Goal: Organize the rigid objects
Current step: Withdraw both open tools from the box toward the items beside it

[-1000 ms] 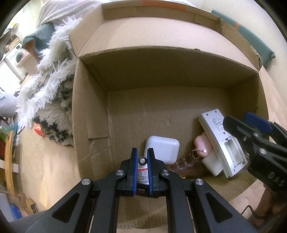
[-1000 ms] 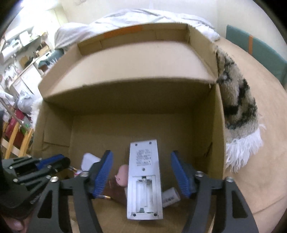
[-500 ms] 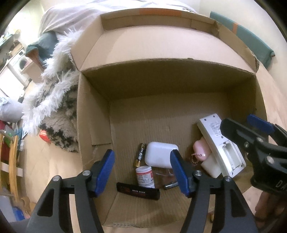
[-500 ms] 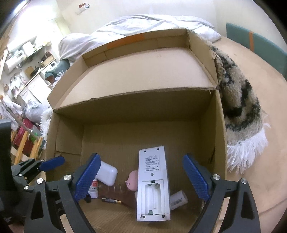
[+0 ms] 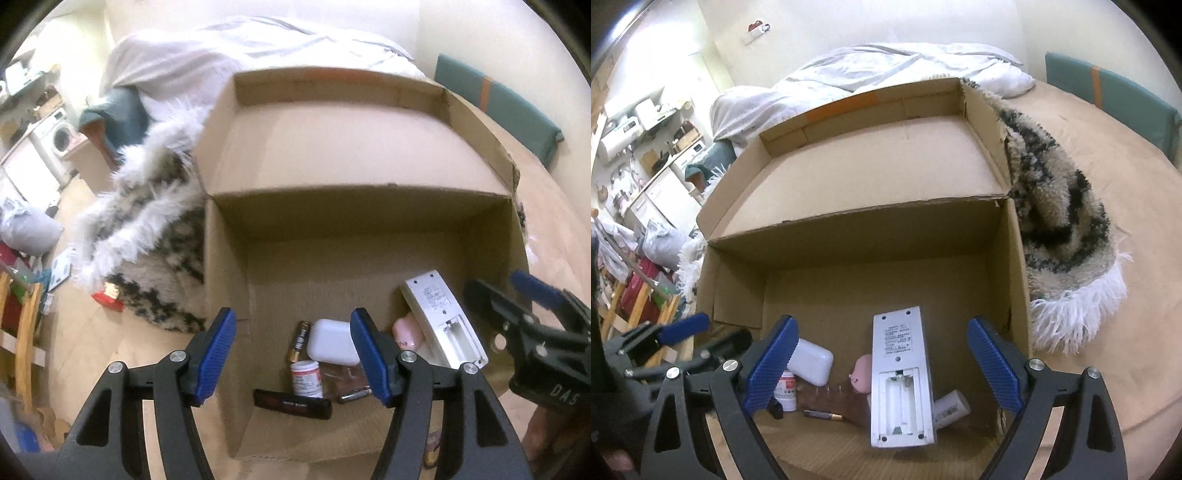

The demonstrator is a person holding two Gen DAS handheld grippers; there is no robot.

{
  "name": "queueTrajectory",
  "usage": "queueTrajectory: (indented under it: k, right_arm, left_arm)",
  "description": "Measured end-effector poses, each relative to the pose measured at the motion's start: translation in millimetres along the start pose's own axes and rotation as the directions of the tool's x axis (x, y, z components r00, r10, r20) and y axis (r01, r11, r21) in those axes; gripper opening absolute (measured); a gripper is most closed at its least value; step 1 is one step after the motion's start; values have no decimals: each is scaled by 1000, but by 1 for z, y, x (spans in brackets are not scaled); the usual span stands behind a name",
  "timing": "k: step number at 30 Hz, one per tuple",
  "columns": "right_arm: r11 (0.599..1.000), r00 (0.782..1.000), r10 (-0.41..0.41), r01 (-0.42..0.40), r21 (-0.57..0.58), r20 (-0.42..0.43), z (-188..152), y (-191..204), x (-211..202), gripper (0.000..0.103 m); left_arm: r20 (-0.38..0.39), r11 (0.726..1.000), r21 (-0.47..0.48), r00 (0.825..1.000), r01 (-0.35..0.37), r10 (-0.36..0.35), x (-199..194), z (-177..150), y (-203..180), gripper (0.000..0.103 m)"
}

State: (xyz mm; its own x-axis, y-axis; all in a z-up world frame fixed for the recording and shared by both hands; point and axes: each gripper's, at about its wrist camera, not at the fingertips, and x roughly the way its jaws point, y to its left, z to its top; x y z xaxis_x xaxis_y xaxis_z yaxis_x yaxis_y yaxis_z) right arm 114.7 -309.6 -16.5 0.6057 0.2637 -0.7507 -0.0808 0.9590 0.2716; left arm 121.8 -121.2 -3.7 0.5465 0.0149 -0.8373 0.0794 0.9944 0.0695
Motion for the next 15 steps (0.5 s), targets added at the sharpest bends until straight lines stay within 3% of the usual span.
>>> queueTrajectory:
  k: [4, 8, 15]
  right_arm:
    - [1000, 1000, -7, 7, 5, -5, -5, -1, -6, 99]
    - [1000, 1000, 5, -5, 2, 13, -9, 2, -22, 99]
    - [998, 998, 54, -53, 35, -18, -32, 3, -39, 99]
  left_arm:
    - [43, 997, 26, 997, -67, 66, -18, -6, 0, 61]
    - [71, 997, 30, 995, -73, 71, -38, -20, 3, 61]
    - [15, 998, -11, 998, -62, 63, -48, -48, 18, 64]
